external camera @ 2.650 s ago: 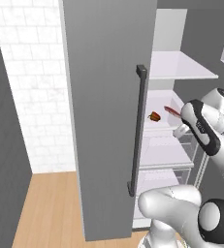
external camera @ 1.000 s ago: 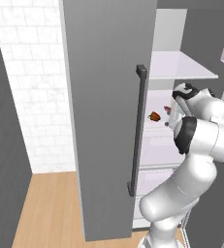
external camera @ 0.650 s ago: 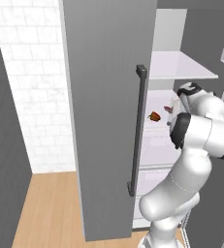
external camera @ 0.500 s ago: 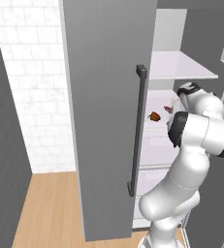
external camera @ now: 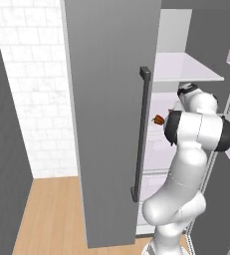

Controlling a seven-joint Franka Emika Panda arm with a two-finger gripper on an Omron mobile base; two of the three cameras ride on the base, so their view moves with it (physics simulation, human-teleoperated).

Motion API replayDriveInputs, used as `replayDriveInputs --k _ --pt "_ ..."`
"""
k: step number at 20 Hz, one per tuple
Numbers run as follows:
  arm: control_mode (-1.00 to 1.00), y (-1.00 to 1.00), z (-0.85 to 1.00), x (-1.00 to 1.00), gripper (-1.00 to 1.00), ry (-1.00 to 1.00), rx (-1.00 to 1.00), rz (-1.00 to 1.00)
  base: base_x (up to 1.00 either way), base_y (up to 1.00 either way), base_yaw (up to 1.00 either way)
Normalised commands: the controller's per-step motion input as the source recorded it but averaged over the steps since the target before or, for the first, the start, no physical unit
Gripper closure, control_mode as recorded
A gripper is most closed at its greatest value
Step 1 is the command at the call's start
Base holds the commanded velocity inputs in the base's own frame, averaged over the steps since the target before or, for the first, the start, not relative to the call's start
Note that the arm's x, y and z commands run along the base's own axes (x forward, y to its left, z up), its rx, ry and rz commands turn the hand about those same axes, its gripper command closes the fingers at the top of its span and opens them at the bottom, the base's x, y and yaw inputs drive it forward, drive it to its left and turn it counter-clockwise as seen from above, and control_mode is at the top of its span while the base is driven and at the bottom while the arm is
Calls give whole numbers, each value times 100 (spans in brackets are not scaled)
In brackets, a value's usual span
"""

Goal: Place one bell pepper and one steak in each tupperware on the nearby counter, to pack two identical lunches.

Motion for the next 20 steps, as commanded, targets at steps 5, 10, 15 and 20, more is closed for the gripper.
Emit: replayDriveInputs --k 5,10,15,20 --pt "-100 1 -26 44 -100 0 0 0 0 0 0" --pt "-100 -2 -24 56 -100 0 0 1 0 0 0" --pt "-100 -15 -19 64 -100 0 0 6 0 0 0" --pt "-100 -4 -45 48 -100 0 0 7 0 0 0"
